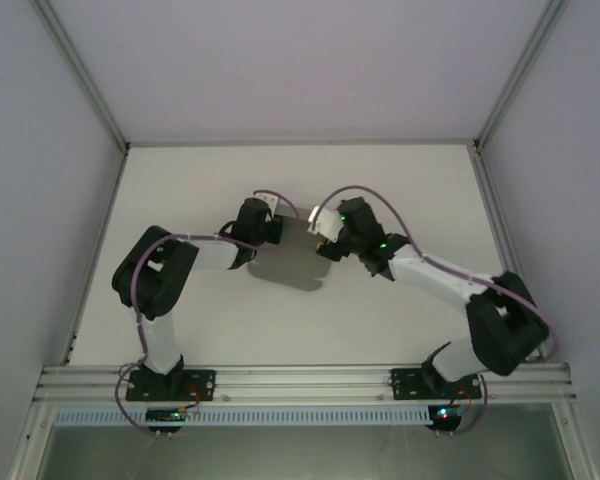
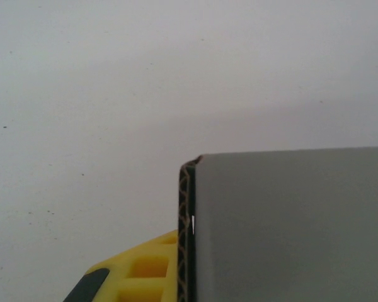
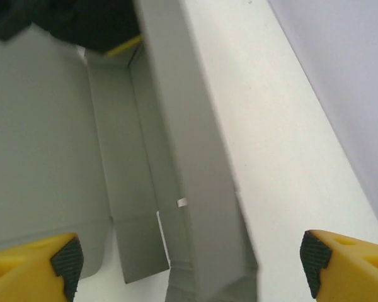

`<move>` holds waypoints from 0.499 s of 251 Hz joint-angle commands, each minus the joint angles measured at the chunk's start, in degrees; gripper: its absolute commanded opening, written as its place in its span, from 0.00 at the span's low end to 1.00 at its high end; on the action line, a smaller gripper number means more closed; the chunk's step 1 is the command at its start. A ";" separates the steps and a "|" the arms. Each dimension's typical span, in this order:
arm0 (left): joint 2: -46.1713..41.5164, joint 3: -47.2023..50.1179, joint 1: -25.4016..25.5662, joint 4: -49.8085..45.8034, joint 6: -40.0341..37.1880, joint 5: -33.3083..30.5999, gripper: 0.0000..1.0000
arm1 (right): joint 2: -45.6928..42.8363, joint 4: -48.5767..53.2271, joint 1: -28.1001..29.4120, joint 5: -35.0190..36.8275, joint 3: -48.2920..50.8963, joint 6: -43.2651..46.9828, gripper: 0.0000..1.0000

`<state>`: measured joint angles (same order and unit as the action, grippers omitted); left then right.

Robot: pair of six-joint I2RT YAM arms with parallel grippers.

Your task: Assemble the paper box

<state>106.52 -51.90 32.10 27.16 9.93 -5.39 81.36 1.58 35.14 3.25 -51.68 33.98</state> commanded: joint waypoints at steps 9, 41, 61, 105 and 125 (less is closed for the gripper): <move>-2.80 1.63 0.55 3.09 -4.08 8.70 0.00 | -4.62 7.72 -6.87 -22.09 -3.86 -19.63 0.98; -2.63 2.17 1.46 3.85 -5.78 10.47 0.00 | -1.00 7.75 -11.38 -26.24 -8.78 -30.25 0.96; -1.93 2.47 2.23 5.17 -6.02 10.19 0.00 | 4.07 12.13 -12.07 -27.18 -13.79 -29.94 0.89; -0.25 1.34 3.24 5.81 -7.15 10.84 0.00 | 16.66 19.72 -11.60 -28.17 -24.26 -28.57 0.76; 0.22 0.52 3.35 4.77 -7.30 10.75 0.00 | 20.49 21.41 -11.81 -29.29 -26.53 -27.72 0.74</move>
<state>105.56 -49.78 35.09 30.48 4.03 3.88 96.84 15.07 23.29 -22.04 -74.61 7.20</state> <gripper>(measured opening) 0.087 0.748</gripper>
